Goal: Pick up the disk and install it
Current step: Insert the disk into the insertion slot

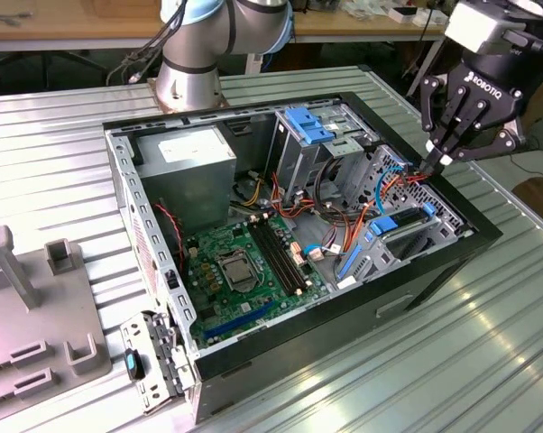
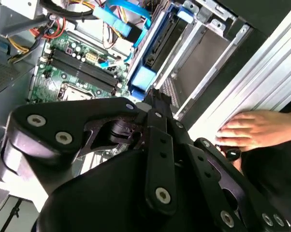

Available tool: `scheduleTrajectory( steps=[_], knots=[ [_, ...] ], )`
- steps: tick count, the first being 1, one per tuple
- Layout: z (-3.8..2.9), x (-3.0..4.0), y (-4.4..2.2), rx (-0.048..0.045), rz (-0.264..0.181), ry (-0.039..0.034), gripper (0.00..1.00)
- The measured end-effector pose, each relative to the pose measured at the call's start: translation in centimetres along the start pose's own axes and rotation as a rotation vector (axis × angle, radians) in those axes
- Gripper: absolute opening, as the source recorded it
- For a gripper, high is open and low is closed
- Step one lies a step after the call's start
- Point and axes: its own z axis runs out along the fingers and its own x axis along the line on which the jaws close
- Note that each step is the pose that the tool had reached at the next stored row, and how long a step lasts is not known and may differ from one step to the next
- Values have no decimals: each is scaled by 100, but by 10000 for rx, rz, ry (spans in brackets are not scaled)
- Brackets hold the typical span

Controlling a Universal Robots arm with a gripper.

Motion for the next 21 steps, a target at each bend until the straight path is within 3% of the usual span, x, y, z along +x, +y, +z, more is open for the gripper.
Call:
scheduleTrajectory(
  steps=[8, 13, 21],
  knots=[
    [110, -5, -61, 64, -99, 5, 11],
    [249, -14, -119, 73, -213, 11, 11],
    [252, -14, -119, 81, -214, 12, 11]
  ],
)
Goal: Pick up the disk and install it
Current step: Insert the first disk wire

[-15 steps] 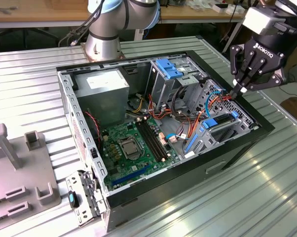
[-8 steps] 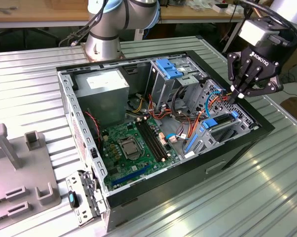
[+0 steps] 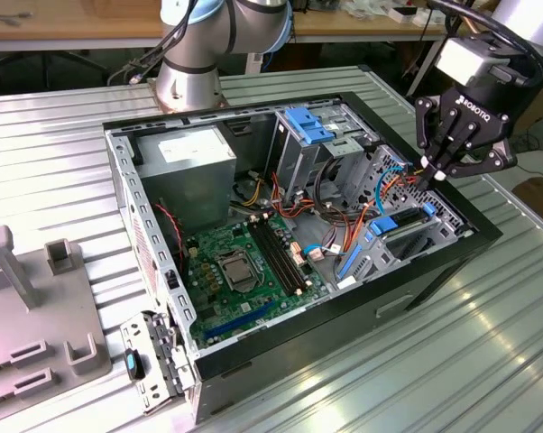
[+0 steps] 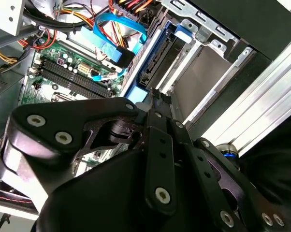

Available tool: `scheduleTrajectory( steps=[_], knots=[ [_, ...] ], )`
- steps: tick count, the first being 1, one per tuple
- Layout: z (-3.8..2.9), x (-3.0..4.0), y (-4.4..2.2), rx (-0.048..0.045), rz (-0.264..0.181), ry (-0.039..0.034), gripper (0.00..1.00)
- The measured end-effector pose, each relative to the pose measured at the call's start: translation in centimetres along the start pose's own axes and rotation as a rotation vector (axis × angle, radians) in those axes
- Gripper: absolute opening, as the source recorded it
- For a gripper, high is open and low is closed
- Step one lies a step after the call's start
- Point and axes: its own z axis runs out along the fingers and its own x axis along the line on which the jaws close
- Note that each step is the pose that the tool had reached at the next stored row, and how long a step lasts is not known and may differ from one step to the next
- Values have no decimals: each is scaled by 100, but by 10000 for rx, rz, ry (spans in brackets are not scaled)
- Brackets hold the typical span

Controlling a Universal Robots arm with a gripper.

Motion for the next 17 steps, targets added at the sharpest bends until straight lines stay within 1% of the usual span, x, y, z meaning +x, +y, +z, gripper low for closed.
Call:
scheduleTrajectory(
  steps=[5, 6, 8, 10, 11, 12, 14, 15, 17],
  knots=[
    [0, 0, -5, 1, 0, 0, 11],
    [-3, 1, -59, 1, 0, 1, 11],
    [-3, 1, -88, 1, 0, -1, 11],
    [-3, 1, -130, 1, -6, -1, 11],
    [-4, 1, -184, 1, -8, 0, 11],
    [-4, 1, -211, 1, -9, 0, 11],
    [-4, 2, -249, 1, -13, 0, 11],
    [-5, -1, -289, 1, -14, 0, 11],
    [-7, -23, -314, 1, -14, 2, 11]
  ],
)
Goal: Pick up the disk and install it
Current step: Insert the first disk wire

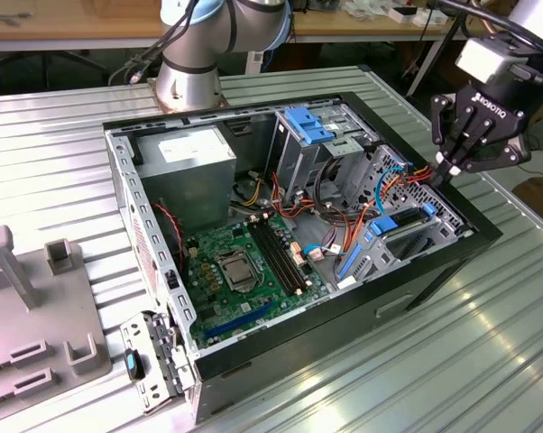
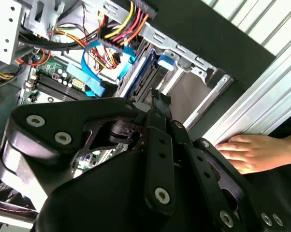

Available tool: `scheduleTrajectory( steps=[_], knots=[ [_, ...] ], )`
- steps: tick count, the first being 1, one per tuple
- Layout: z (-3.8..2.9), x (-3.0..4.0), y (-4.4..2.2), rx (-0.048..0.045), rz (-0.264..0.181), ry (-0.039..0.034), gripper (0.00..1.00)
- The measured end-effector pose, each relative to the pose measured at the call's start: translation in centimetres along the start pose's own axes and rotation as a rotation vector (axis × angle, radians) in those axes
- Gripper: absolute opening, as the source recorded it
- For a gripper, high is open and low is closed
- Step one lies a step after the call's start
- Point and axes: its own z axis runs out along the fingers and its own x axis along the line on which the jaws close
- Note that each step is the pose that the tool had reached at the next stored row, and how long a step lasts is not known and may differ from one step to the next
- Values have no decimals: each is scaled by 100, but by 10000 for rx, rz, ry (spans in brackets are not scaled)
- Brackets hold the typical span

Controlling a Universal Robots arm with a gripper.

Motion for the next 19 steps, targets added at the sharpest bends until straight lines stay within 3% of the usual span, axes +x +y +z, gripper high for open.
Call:
scheduleTrajectory(
  steps=[4, 7, 8, 13, 15, 19],
  knots=[
    [-6, -60, -78, 2, -54, 4, 11],
    [-9, -163, -261, 2, -63, 3, 11],
    [-7, -191, -284, 2, -62, 4, 11],
    [4, -318, -386, 1, -50, 2, 11],
    [7, -335, -403, 5, -153, 7, 11],
    [13, -335, -407, 40, -1118, 57, 11]
  ],
)
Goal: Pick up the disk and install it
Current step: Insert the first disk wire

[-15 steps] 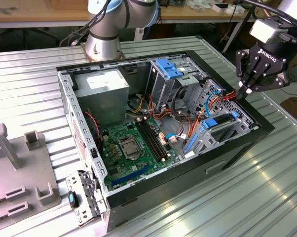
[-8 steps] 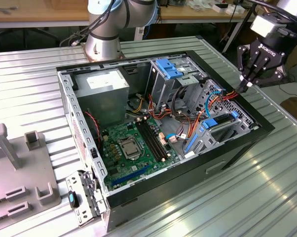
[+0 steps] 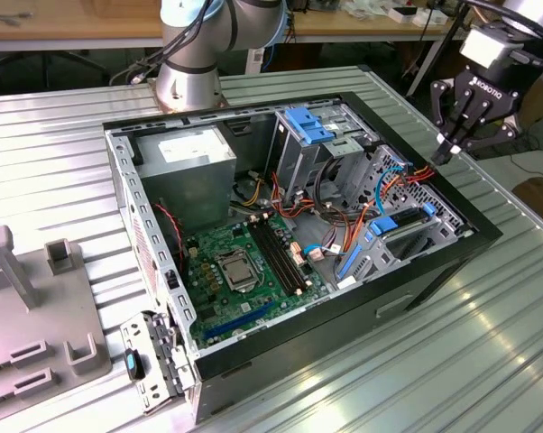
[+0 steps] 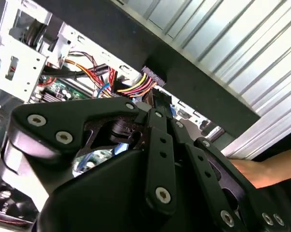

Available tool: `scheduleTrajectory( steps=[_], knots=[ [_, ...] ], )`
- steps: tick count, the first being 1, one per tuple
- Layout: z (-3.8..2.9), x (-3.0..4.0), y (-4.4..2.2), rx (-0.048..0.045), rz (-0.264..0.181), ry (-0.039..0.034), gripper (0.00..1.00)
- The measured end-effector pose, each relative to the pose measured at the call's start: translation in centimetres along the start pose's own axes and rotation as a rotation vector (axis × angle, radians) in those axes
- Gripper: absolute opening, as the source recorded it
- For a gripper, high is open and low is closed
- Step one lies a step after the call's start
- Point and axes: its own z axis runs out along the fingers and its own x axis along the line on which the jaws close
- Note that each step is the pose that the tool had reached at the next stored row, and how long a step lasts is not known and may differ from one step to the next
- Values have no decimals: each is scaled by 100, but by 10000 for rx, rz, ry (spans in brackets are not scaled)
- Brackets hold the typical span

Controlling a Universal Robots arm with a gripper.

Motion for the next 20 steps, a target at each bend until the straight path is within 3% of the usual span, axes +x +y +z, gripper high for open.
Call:
scheduleTrajectory(
  steps=[17, 20],
  knots=[
    [15, 0, -7, 130, -3593, 193, 11],
    [13, 1, -11, 156, -4046, 186, 11]
  ],
)
